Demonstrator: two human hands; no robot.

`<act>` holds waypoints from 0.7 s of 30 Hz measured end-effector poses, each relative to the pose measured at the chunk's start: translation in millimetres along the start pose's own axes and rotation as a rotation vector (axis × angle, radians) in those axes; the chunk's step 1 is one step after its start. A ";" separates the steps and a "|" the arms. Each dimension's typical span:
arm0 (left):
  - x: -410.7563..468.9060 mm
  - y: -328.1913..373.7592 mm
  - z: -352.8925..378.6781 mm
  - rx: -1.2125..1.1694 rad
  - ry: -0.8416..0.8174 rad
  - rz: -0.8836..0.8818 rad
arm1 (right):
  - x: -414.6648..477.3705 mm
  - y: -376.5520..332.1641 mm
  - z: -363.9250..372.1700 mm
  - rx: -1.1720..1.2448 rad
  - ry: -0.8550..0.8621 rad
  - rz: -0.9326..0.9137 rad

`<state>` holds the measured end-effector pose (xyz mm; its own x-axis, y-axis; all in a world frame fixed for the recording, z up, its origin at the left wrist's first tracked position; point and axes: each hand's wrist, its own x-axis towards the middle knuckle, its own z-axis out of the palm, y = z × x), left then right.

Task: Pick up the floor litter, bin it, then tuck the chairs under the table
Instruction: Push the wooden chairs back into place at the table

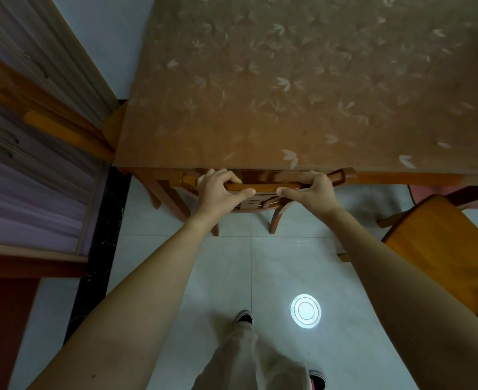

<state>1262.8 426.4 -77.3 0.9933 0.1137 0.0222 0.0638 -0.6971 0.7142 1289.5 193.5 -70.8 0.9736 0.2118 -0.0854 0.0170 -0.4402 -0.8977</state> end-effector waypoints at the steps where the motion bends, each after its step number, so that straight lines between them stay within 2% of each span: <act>1: -3.2 -0.5 0.6 0.001 -0.001 0.001 | -2.5 -0.8 0.3 -0.008 0.000 -0.009; 9: -2.7 -4.0 -14.0 -0.005 -0.092 -0.027 | -16.6 -2.5 14.8 -0.120 0.080 -0.023; 21: -13.7 -4.9 -8.8 0.021 -0.036 -0.012 | -21.9 -2.0 11.9 -0.156 0.068 0.007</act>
<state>1248.1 434.5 -75.0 0.9952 0.0971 -0.0122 0.0779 -0.7106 0.6993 1265.4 200.2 -72.3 0.9869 0.1511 -0.0567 0.0406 -0.5727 -0.8188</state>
